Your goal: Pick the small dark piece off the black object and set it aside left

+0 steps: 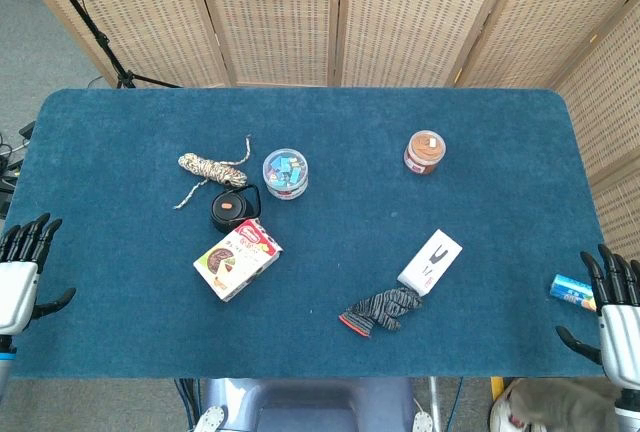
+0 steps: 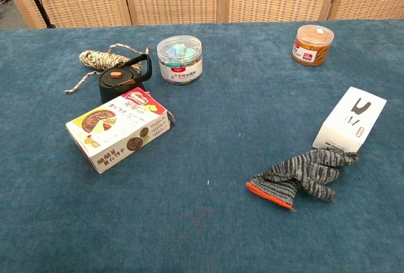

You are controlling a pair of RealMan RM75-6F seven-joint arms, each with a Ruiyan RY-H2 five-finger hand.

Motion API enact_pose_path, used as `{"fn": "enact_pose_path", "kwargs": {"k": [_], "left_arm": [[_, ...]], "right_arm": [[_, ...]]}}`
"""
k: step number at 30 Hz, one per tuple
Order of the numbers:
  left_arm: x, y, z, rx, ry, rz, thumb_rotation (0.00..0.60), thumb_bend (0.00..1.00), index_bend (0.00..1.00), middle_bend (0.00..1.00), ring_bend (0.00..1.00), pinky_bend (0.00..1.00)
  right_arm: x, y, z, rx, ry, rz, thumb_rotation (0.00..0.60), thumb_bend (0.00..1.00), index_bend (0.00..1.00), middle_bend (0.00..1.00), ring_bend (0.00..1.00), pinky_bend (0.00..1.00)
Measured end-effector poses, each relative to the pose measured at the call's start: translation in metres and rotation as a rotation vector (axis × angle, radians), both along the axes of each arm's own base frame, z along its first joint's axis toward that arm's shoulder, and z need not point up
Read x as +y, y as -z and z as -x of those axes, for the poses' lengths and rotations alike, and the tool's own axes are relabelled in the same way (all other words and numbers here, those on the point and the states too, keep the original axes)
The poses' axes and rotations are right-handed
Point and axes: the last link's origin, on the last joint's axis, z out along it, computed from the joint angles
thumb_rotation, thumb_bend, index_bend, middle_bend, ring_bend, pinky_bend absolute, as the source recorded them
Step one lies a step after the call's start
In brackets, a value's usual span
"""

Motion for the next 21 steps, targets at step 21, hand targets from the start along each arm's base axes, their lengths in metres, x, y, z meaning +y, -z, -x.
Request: {"fn": "enact_pose_path", "kwargs": {"k": [21], "left_arm": [[0.030, 0.014, -0.018, -0.053, 0.057, 0.106, 0.600, 0.16, 0.09, 0.00, 0.00, 0.00]], "right_arm": [[-0.004, -0.006, 0.005, -0.013, 0.028, 0.023, 0.600, 0.00, 0.00, 0.00, 0.00, 0.00]]}}
